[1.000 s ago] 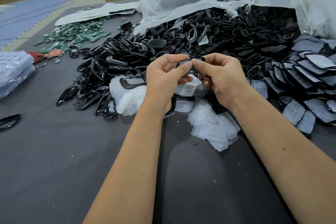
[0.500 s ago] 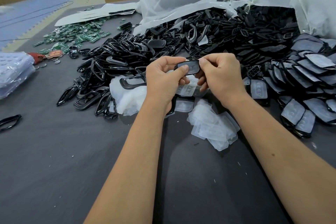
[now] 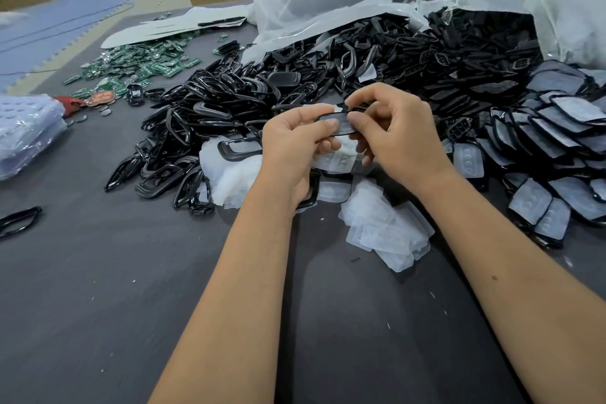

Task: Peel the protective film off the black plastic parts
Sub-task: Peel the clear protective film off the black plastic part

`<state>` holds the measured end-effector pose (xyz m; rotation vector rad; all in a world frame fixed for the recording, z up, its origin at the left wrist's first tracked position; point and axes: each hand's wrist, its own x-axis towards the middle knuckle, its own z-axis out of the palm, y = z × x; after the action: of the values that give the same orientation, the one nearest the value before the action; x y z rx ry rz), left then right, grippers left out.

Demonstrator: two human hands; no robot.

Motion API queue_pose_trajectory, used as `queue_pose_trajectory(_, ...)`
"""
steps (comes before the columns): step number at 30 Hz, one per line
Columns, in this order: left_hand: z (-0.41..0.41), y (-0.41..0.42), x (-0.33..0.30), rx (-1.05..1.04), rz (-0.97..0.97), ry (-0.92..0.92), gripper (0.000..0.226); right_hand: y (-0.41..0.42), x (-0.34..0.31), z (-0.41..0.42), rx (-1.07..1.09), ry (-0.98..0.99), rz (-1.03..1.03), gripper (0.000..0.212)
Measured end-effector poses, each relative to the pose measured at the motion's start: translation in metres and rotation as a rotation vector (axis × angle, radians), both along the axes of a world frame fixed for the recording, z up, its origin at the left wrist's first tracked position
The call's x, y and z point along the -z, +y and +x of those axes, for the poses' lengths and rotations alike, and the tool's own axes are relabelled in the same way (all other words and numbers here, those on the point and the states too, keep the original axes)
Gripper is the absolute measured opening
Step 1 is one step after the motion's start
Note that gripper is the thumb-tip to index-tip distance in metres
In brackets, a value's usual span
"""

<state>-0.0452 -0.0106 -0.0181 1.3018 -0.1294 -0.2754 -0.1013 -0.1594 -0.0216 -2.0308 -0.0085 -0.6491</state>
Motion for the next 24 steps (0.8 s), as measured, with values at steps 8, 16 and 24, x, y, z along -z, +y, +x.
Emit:
queue_pose_trajectory(8,0.007,0.011,-0.006,0.017,-0.269,0.286,0.011,-0.001,-0.003,-0.001,-0.105,-0.110,-0.310,0.026)
queue_pose_trajectory(16,0.005,0.009,-0.004,0.116,-0.286,0.077,0.012,0.008,-0.005,0.003,-0.022,0.002,0.380,0.015)
queue_pose_trajectory(24,0.006,0.009,-0.002,0.071,-0.215,0.085,0.009,0.002,-0.010,-0.001,-0.309,0.275,0.825,0.017)
